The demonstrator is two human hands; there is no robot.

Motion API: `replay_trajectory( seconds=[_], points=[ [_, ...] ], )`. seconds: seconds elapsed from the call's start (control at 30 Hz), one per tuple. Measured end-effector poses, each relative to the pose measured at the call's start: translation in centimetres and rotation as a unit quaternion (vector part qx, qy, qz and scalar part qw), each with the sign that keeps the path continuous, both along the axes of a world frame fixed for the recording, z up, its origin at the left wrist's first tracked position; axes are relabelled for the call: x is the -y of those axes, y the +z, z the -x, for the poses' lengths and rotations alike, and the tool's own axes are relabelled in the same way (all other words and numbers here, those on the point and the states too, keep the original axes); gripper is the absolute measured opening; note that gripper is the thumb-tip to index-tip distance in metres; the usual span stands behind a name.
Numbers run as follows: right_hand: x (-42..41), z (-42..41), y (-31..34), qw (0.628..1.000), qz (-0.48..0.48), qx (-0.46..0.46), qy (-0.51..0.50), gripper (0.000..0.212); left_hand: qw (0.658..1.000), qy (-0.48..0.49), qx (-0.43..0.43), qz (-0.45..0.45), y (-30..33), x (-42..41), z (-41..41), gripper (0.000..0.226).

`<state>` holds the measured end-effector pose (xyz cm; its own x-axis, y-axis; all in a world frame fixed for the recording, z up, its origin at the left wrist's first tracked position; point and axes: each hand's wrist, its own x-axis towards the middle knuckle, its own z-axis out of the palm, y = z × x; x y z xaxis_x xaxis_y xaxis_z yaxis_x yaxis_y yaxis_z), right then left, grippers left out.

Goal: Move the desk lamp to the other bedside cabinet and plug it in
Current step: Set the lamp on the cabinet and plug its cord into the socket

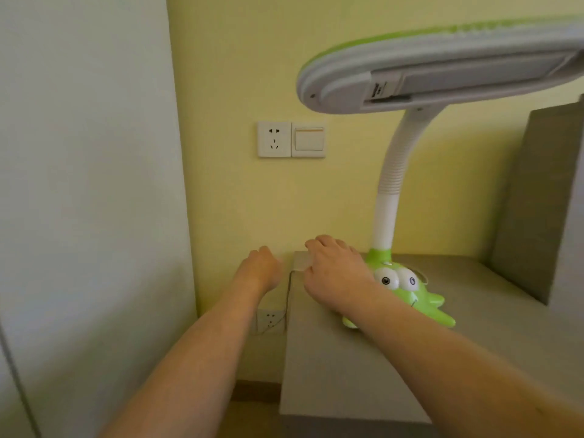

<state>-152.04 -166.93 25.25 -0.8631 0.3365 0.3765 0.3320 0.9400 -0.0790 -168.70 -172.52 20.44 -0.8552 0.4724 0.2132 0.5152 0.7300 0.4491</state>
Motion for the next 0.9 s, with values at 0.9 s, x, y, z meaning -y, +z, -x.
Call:
replay_trajectory(
  seconds=[0.9],
  points=[
    [-9.2,-7.6,1.4,0.991,0.092,0.07,-0.072,0.055,0.986,-0.058,-0.1,0.119,4.5,-6.0,-9.3,0.045]
  ],
)
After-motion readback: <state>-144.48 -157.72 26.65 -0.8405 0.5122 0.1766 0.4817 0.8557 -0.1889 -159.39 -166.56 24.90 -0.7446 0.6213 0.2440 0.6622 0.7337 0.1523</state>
